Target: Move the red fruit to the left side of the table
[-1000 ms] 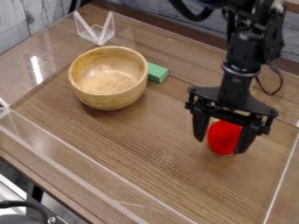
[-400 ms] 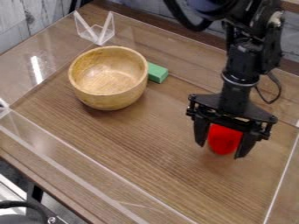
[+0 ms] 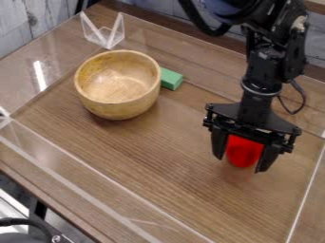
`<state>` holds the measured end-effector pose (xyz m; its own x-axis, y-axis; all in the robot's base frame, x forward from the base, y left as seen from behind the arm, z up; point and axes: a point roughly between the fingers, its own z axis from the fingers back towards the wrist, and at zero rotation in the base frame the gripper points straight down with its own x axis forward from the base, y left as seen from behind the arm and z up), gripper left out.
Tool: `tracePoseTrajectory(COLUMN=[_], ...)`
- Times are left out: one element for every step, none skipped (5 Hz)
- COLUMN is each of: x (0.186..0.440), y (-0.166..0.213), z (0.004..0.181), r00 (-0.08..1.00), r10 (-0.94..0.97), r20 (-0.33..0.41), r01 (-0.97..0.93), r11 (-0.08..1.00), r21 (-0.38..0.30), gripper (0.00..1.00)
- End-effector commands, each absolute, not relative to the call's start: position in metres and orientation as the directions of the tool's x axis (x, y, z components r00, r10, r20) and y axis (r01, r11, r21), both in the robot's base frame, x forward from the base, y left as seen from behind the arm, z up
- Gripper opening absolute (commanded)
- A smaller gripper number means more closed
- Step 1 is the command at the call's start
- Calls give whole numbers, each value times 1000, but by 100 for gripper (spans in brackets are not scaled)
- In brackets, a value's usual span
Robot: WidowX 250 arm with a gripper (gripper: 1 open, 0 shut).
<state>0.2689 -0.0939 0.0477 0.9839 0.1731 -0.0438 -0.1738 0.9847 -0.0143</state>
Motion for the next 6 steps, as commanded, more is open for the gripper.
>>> tracePoseTrajectory(x=[274, 274, 275, 275, 275, 275], y=[-92, -92, -91, -91, -91, -91], z=[53, 53, 54, 54, 54, 54], r00=[984, 983, 983, 982, 982, 981], r10=[179, 182, 185, 188, 190, 192], r20=[-22, -20, -18, -17, -16, -15], r01=[-179, -182, -185, -188, -190, -192], r11=[983, 983, 982, 982, 981, 981], r21=[-25, -26, -26, -26, -25, -25], gripper=[100, 100, 100, 100, 100, 100])
